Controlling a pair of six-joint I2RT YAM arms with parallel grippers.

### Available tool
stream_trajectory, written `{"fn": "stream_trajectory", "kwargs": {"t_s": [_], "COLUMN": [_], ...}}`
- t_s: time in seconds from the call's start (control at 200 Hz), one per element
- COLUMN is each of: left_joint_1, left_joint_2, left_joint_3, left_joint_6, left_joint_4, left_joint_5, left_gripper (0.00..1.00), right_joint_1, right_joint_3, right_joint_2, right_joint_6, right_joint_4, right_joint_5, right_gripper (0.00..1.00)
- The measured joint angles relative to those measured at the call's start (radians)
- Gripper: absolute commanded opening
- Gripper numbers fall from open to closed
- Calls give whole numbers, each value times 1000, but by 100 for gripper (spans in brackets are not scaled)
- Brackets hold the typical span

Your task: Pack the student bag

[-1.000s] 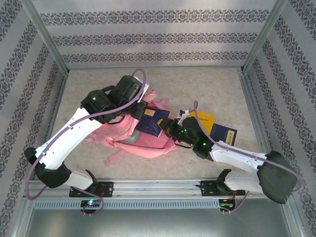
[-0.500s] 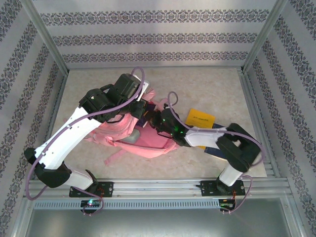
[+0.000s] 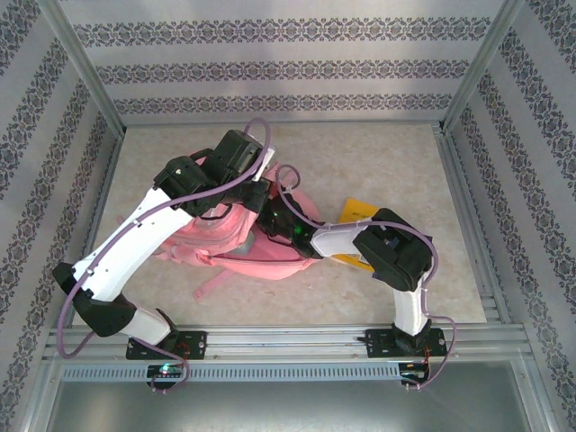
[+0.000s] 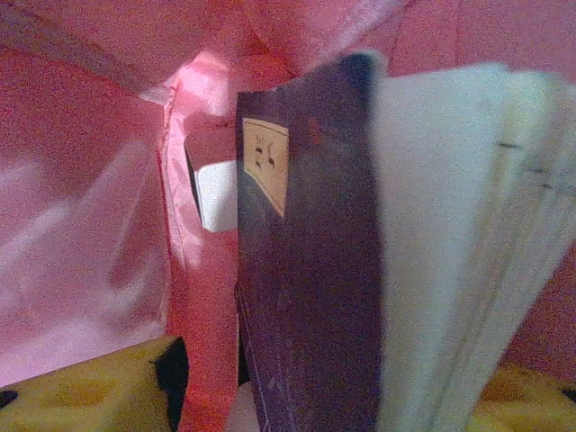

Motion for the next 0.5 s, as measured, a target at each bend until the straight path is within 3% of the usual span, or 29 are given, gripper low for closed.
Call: {"fn": "stream_trajectory", "kwargs": {"t_s": [0.2,0.5], "left_joint_1": [35,45], "left_joint_2": [0,0], "left_joint_3": [-62,-138], "left_joint_6": [-3,-4], "left_joint_4": [62,138], "left_joint_5": [34,65], "left_gripper": [0,0], "right_joint_1": [0,-13], "right_joint_3": [-76,-221], "right_joint_2": [-136,-288], "right_joint_6": [-48,-121], "right_joint_4": [-60,-163], "right_joint_5": [0,-20], "right_gripper": [81,79]}}
